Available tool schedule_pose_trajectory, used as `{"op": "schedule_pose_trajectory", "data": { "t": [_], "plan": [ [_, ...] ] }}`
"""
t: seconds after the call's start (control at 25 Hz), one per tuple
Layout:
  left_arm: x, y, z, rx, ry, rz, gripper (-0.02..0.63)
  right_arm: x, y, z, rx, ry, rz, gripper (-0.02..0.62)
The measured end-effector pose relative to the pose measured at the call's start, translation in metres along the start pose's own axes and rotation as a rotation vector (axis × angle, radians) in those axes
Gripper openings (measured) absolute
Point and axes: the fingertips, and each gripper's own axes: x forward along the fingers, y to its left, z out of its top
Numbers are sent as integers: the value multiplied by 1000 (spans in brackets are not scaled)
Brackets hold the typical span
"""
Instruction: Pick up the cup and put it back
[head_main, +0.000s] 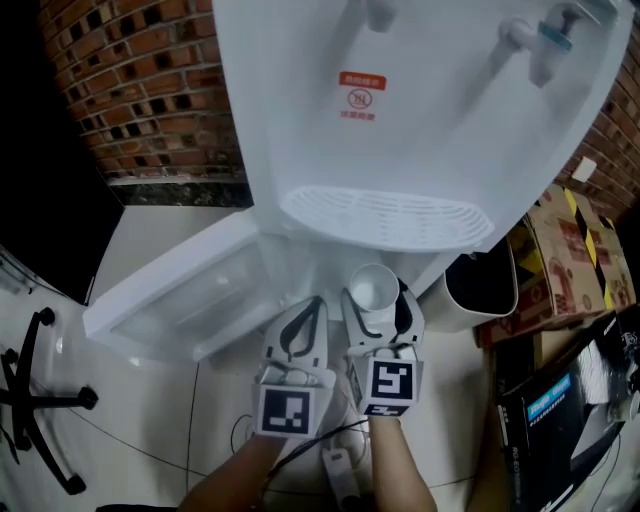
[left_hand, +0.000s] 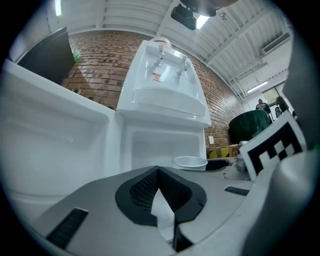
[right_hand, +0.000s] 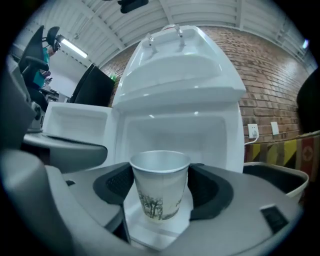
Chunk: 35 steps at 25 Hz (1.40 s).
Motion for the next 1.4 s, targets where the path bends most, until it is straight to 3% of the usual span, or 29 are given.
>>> {"op": "schedule_pose_trajectory", "data": {
  "t": [0.6, 1.04, 1.4],
  "plan": [
    [-6, -3, 28, 18, -44, -16, -5, -44, 17, 51, -62, -42, 10, 347],
    [-10, -1, 28, 9, -48, -6, -5, -46, 22, 41, -54, -34, 12, 347],
    [-12, -1, 13, -8, -28, -12, -3, -12, 14, 7, -33, -58, 15, 347]
  ]
}}
